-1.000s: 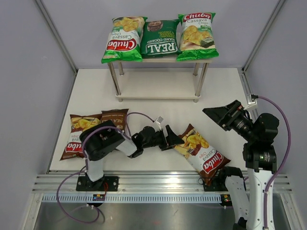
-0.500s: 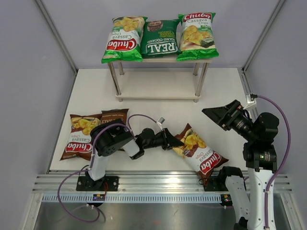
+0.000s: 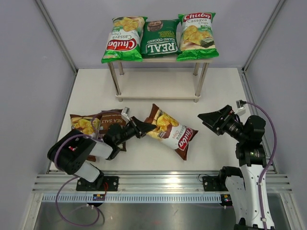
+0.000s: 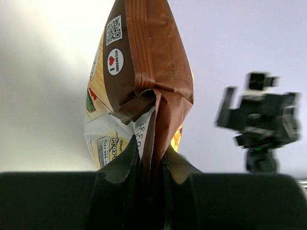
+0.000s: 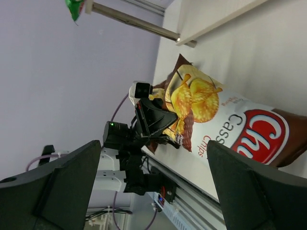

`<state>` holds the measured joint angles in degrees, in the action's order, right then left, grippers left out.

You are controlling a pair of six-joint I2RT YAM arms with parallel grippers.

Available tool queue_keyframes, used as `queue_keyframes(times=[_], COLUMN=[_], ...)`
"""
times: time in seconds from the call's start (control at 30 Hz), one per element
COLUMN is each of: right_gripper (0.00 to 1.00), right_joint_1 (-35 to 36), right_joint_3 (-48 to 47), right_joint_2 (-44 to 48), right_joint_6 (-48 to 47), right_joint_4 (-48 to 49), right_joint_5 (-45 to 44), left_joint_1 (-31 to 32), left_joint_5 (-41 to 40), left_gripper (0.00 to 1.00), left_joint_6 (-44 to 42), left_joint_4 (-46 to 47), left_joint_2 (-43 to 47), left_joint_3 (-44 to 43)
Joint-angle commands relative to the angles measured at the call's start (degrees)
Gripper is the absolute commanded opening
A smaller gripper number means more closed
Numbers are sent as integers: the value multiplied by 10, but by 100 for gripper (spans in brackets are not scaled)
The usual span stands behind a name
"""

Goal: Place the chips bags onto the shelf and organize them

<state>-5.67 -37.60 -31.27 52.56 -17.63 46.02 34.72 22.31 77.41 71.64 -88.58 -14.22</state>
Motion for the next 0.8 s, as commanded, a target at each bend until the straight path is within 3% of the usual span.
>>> queue_keyframes(times=[0.0,0.07,0.33,0.47,0.67,0.77], right_gripper=[99,99,99,99,99,100], right_joint_1=[2,3,26,84,215,244], right_joint_3=[62,116,236,243,199,186], right_joint_2=[-3,-3,9,4,-46,-91], right_joint_6=[76,134,246,279,231,207], right_joint_4=[135,230,460,599,676,696], right_joint_5=[48,70,85,74,40,24], left_joint_1=[-31,-40,-47,-44,-38,-32], left_joint_5=[11,-8,-102,-125,-100,-88], left_gripper=[1,1,0,0,0,0], left_joint_6=[-3,-18,-67,-55,-16,1], left_joint_4=[186,146,-92,-190,-139,-95], left_joint_2=[100,173,415,463,445,428], left_joint_3=[14,21,-5,-27,-28,-25])
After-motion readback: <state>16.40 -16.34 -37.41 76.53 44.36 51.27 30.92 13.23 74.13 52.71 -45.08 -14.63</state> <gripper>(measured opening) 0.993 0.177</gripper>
